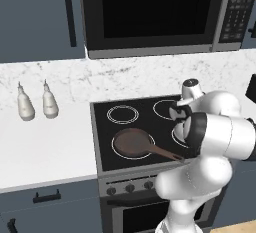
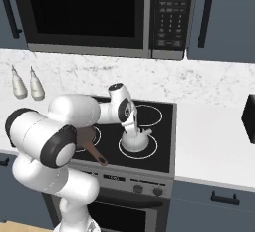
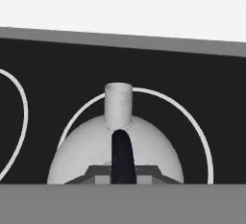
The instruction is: Pick the kettle from the counter and place it on a stove burner. Then turn the burner on.
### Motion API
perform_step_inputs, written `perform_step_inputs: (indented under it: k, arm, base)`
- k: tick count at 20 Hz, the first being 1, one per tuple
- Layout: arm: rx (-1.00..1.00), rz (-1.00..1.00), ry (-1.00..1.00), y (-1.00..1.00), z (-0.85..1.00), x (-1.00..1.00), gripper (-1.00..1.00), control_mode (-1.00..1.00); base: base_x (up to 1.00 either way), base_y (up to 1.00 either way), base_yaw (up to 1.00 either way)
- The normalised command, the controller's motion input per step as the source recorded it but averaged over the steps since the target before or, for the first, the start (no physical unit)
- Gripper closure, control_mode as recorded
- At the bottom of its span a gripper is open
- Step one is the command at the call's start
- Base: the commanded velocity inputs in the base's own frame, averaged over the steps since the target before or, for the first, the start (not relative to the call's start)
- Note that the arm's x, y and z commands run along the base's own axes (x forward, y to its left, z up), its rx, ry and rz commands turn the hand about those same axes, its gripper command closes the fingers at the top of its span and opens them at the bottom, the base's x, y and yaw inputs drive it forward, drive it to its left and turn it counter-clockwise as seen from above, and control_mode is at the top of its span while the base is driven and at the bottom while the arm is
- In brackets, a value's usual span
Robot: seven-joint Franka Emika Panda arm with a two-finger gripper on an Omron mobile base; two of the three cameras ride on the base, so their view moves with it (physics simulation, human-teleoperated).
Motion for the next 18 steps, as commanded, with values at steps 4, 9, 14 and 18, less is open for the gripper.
perform_step_inputs:
  k: [4,9,14,18]
  arm:
    - [0.00,0.00,0.01,-0.10,-0.01,0.18,1.00,-1.00]
    - [0.00,0.00,0.01,-0.09,-0.04,0.08,1.00,-1.00]
    - [-0.05,0.00,0.00,-0.25,-0.10,0.00,1.00,-1.00]
    - [-0.02,0.00,0.00,0.00,0.00,0.00,1.00,-1.00]
  base:
    - [0.00,0.00,0.00]
    - [0.00,0.00,0.00]
    - [0.00,0.00,0.00]
    - [0.00,0.00,0.00]
